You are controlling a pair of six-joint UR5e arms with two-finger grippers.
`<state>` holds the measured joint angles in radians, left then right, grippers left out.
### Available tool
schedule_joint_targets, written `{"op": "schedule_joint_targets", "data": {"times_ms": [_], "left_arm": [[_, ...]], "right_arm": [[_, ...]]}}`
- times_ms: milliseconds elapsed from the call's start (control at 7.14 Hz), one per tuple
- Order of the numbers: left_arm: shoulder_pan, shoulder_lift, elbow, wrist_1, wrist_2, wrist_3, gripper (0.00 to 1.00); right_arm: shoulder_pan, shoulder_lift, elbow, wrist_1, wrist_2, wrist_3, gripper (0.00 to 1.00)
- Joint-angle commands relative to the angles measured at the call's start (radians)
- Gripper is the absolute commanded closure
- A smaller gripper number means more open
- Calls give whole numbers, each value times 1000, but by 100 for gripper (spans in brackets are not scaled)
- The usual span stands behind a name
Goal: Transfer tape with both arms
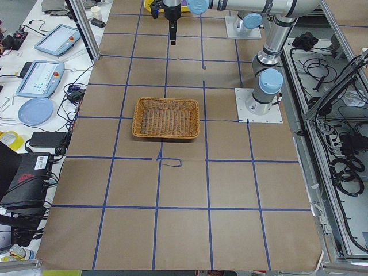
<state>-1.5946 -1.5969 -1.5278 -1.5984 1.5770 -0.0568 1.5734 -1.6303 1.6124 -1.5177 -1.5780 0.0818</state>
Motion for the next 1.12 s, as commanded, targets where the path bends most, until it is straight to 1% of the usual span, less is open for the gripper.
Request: {"op": "schedule_joint_targets", "data": {"times_ms": [0,420,980], "left_arm": [[-1,0,0,0,0,0,0],[-1,0,0,0,2,0,0],[1,0,0,0,2,0,0]], "right_arm": [[-1,-2,3,4,-2,1,0],[-3,0,-2,-9,-4,7,0],[0,-2,4,4,12,9,0]]}}
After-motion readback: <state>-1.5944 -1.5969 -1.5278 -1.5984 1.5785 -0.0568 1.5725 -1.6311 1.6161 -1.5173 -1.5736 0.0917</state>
